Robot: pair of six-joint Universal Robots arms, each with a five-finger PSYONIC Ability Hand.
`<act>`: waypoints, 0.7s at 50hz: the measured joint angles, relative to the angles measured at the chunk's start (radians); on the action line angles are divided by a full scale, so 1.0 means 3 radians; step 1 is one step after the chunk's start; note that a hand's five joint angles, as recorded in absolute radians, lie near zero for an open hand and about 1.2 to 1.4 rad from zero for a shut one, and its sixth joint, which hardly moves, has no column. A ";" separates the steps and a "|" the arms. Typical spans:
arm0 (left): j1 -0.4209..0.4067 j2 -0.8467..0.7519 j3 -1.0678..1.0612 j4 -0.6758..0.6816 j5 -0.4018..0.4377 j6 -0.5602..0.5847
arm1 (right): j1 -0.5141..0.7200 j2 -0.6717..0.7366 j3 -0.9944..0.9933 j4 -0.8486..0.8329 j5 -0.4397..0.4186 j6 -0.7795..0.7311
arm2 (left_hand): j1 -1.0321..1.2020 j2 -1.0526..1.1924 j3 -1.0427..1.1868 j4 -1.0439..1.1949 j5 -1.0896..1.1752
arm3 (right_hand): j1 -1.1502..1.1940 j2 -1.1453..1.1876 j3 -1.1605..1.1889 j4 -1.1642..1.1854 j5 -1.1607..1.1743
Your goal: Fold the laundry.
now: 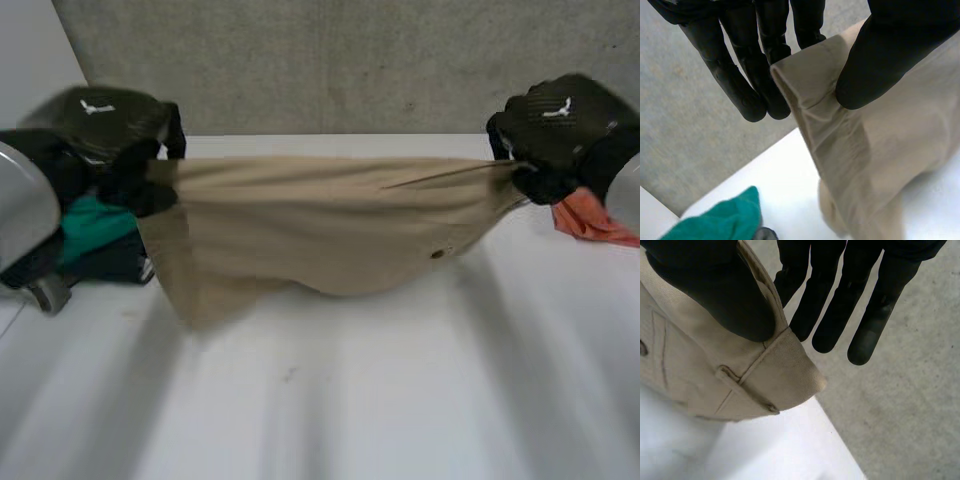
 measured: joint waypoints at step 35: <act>0.0226 -0.1610 0.1804 0.3032 -0.0081 0.0739 | 0.0399 0.1675 -0.2067 -0.2896 0.0508 0.0539 | 0.0000 0.0008 0.0014 0.0013 0.0022 | 0.0000 0.0008 0.0003 0.0011 0.0053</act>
